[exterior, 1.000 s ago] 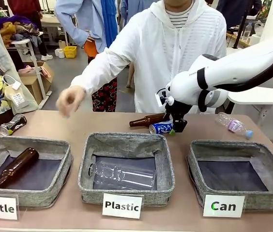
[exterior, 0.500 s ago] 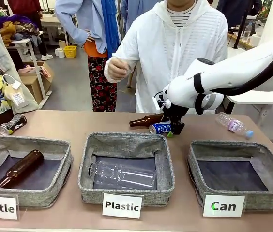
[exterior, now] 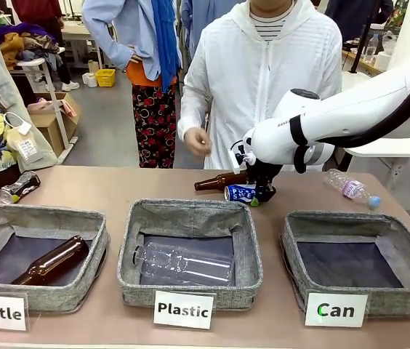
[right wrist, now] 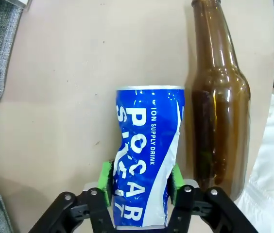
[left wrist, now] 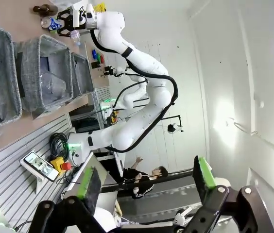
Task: Sort the can waste into the basket.
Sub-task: Pick up the can waste from the table and place it in the right Fabric basket.
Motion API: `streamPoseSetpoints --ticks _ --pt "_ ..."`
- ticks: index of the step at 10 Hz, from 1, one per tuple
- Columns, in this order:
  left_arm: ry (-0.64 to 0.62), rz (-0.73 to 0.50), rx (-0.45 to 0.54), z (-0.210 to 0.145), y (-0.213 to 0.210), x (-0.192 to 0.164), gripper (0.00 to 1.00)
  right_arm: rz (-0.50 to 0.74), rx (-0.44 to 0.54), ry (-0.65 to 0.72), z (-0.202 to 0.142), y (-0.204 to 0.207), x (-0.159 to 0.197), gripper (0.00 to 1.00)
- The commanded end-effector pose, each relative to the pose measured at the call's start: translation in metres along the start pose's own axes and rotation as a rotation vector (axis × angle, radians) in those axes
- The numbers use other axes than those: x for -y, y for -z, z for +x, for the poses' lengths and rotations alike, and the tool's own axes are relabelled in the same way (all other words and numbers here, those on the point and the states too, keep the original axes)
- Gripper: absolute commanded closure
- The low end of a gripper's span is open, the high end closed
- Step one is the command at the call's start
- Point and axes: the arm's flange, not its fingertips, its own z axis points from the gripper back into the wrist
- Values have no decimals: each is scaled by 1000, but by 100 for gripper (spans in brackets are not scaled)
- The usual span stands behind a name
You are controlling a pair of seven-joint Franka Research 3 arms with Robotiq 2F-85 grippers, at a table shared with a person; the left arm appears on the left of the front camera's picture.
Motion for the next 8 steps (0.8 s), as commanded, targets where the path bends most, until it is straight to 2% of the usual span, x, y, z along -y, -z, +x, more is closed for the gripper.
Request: streamPoseSetpoints --ticks 1,2,3,6,7,8 --pt "1 -15 6 1 0 0 0 14 -10 10 0 -5 5 88" --pt "1 -15 6 1 0 0 0 10 -20 4 0 -15 0 97" --pt "1 -15 6 1 0 0 0 10 -23 -7 1 -39 -11 100" --pt "1 -15 6 1 0 0 0 85 -40 37 -7 -147 -76 100" --pt "1 -15 6 1 0 0 0 63 21 125 -16 -191 -107 100" --pt "1 -15 6 1 0 0 0 32 69 182 -22 -224 -137 72"
